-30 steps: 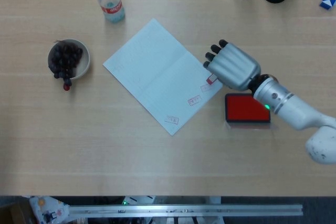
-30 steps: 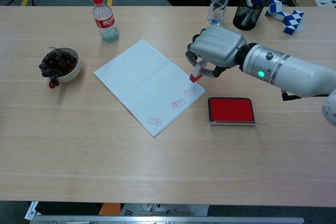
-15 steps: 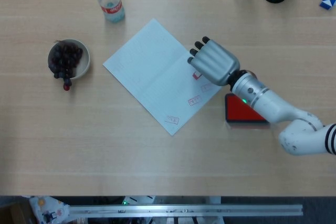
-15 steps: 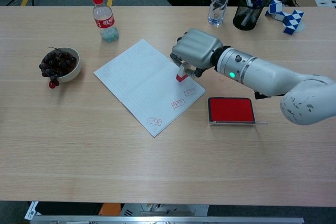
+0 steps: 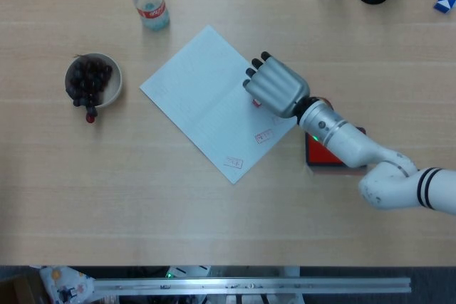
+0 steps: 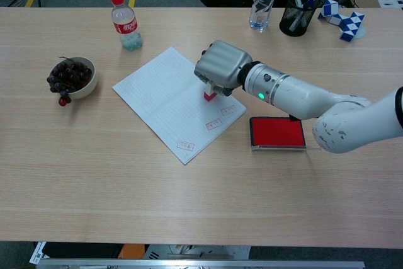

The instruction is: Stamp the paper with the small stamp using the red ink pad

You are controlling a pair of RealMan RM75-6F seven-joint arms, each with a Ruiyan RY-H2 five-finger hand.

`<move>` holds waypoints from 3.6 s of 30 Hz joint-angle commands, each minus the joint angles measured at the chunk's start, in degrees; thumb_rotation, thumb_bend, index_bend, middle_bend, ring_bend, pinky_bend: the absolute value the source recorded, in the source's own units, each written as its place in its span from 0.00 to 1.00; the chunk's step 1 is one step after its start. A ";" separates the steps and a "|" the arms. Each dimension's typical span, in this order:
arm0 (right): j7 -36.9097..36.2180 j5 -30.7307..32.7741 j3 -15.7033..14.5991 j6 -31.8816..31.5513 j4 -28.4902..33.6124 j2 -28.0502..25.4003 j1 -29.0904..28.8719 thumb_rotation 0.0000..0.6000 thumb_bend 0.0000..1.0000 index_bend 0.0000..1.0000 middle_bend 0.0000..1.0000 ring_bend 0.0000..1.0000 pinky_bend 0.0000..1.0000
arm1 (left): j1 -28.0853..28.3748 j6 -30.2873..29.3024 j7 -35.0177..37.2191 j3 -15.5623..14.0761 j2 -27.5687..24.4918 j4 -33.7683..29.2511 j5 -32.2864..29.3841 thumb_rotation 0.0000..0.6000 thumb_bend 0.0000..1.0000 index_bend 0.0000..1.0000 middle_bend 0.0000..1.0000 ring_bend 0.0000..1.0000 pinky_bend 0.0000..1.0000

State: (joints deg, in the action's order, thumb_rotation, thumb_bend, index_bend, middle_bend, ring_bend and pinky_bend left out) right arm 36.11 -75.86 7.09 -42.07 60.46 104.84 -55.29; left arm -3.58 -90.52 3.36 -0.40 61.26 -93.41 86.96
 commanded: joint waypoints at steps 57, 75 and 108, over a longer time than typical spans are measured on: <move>0.86 1.38 -1.38 1.06 -7.45 5.59 -0.67 1.00 0.36 0.70 0.46 0.32 0.34 | -0.48 0.21 1.39 0.22 0.29 1.73 -0.88 1.00 0.22 0.14 0.11 0.15 0.14; -1.52 0.26 -0.35 -4.51 4.33 -4.58 1.91 1.00 0.36 0.70 0.46 0.32 0.34 | -0.37 0.12 1.06 0.19 0.13 1.11 -0.36 1.00 0.22 0.13 0.11 0.15 0.14; -4.61 1.70 -5.85 -3.18 -0.15 -8.83 8.86 1.00 0.32 0.67 0.43 0.31 0.30 | -0.18 0.27 -0.38 -0.56 0.38 0.11 0.95 1.00 0.22 0.13 0.11 0.15 0.14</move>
State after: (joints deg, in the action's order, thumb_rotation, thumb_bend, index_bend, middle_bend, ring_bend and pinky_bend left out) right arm 31.57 -74.22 1.24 -45.32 60.39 95.92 -46.50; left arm -3.76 -90.25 2.98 -0.96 61.65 -93.31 87.91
